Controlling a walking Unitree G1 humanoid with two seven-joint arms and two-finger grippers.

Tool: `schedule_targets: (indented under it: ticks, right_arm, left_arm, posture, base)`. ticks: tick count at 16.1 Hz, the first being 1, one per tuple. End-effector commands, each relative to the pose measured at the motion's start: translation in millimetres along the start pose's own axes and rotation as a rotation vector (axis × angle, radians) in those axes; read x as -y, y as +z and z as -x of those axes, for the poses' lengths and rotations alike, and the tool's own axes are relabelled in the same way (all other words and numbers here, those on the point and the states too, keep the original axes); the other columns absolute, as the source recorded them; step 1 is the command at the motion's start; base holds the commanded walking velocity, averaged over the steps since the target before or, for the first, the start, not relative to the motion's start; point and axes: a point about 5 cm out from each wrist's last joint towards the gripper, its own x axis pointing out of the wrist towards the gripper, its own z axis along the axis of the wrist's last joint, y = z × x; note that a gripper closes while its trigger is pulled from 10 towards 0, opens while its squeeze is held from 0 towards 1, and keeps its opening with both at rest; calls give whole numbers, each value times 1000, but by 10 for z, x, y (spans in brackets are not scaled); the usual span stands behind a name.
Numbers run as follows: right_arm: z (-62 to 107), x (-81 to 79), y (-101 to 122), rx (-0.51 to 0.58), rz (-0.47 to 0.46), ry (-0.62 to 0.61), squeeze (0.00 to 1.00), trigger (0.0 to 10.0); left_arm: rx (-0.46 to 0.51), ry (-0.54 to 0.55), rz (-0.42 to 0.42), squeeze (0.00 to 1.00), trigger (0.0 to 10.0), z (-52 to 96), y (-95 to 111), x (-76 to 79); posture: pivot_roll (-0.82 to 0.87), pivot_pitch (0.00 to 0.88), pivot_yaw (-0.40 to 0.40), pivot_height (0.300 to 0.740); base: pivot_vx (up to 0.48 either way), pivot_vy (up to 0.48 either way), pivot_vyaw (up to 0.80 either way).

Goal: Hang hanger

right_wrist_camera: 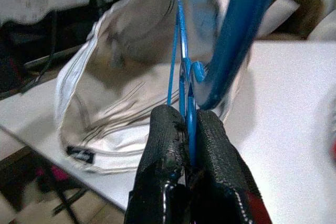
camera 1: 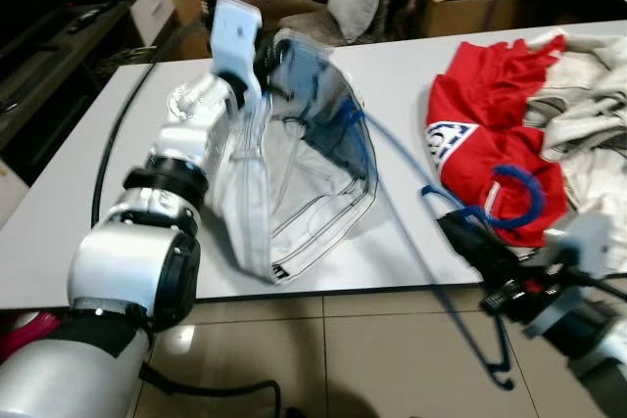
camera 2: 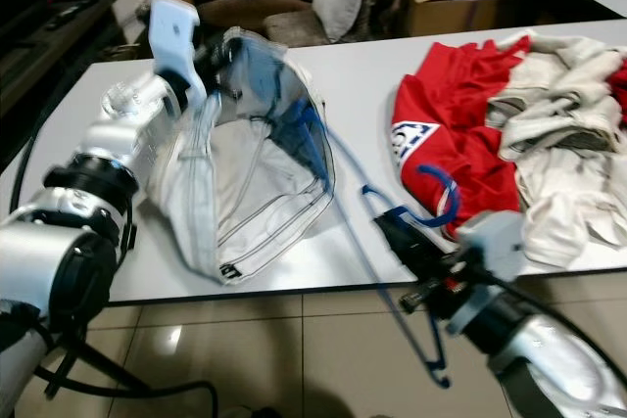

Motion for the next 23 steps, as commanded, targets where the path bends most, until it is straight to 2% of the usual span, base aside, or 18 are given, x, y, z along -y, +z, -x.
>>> schedule_targets:
  ticks: [1,2,3,5,6,7,8,9,10,11,13,15,16,18,19,20,22,23]
  right_arm:
    - [-27,-7,-30,-20,-19,6,0,10000]
    - [-41,-2,-53,-34,-28,8,0,10000]
    - [-143,63,-223,-149,-66,-3,0,10000]
    - [-198,87,-313,-205,-79,7,0,10000]
    - [-302,217,-430,-263,-122,-58,0,10000]
    - [-338,275,-467,-282,-138,-94,0,10000]
    - [-420,456,-467,-273,-145,-203,0,10000]
    - [-504,635,-367,-211,-147,-290,0,10000]
    - [-556,742,-272,-162,-142,-331,0,10000]
    - [-648,941,-46,-55,-131,-391,0,10000]
    - [-701,1132,286,97,-114,-434,0,10000]
    - [-715,1227,510,198,-110,-443,0,10000]
    - [-736,1210,572,233,-140,-387,0,10000]
    - [-762,1170,490,204,-160,-360,0,10000]
    - [-804,1078,340,146,-180,-316,0,10000]
    - [-829,949,143,65,-228,-265,0,10000]
    - [-818,850,-29,2,-254,-244,0,10000]
    - [-800,780,-127,-23,-276,-232,0,10000]
  left_arm:
    - [48,-11,-11,0,0,-18,169,-43]
    - [54,-23,-13,0,0,-22,195,-40]
    - [77,-86,-59,0,0,-27,295,-8]
    - [90,-105,-77,0,0,-25,347,-4]
    - [108,-109,-111,0,0,-8,441,-51]
    - [114,-108,-123,0,0,1,473,-73]
    - [122,-100,-141,0,0,28,534,-136]
    - [130,-72,-168,0,0,57,586,-209]
    - [141,-51,-170,0,0,76,632,-266]
    - [166,-13,-179,0,0,115,738,-368]
    - [196,15,-204,0,0,173,881,-476]
    - [211,24,-221,0,0,221,976,-539]
    - [214,11,-239,0,0,300,1038,-581]
    - [195,-19,-241,0,0,342,993,-560]
    - [161,-59,-227,0,0,369,868,-490]
    - [92,-118,-204,0,0,394,606,-336]
    - [18,-152,-237,0,0,397,386,-207]
    - [-51,-187,-267,0,0,388,171,-81]
  posture:
    - [-236,0,136,740]
    - [-236,0,136,740]
    - [-212,0,135,740]
    - [-204,0,133,740]
    - [-181,0,128,740]
    - [-181,0,128,740]
    - [-175,0,126,740]
    - [-170,0,122,740]
    - [-162,0,118,740]
    - [-151,0,113,740]
    - [-141,0,104,740]
    - [-135,0,100,740]
    - [-127,0,92,740]
    - [-127,0,93,740]
    - [-122,0,92,740]
    - [-119,0,89,740]
    - [-117,0,88,740]
    - [-118,0,98,740]
  base:
    - [0,0,0]
    - [0,0,0]
    - [0,0,0]
    - [0,0,0]
    - [0,0,0]
    - [0,0,0]
    - [0,0,0]
    - [0,0,0]
    - [0,0,0]
    - [0,0,0]
    - [0,0,0]
    - [0,0,0]
    - [0,0,0]
    - [0,0,0]
    - [0,0,0]
    - [0,0,0]
    - [0,0,0]
    - [0,0,0]
